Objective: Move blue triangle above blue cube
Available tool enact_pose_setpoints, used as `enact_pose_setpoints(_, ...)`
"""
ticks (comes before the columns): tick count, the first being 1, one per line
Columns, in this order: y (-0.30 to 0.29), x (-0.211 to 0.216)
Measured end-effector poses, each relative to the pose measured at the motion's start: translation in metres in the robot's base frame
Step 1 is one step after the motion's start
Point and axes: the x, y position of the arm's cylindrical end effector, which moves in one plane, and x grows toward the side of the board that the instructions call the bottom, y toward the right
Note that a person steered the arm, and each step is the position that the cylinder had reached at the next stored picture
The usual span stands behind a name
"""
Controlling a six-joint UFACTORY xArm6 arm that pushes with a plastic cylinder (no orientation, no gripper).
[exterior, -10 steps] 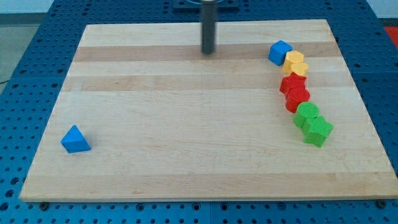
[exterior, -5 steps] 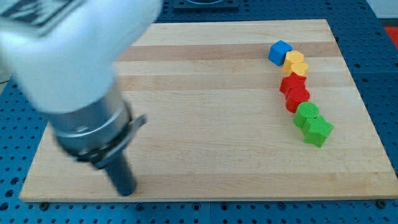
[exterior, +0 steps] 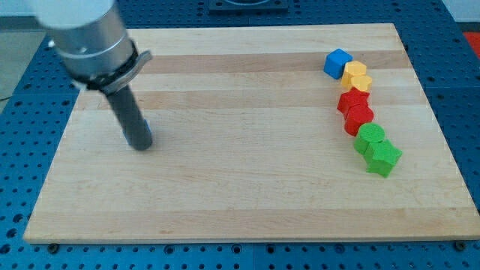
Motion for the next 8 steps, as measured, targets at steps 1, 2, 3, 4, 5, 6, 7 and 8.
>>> enact_pose_setpoints(1,0.002,-0.013)
enact_pose_setpoints(2,-0.005,0.022)
enact_pose_setpoints(3,-0.054,0.026)
enact_pose_setpoints(4,-0.054,-0.019)
enact_pose_setpoints(5,0.023,-0.048)
enact_pose_setpoints(6,0.069,-0.059)
enact_pose_setpoints(7,0.059,-0.048)
enact_pose_setpoints(8,0.088,-0.042)
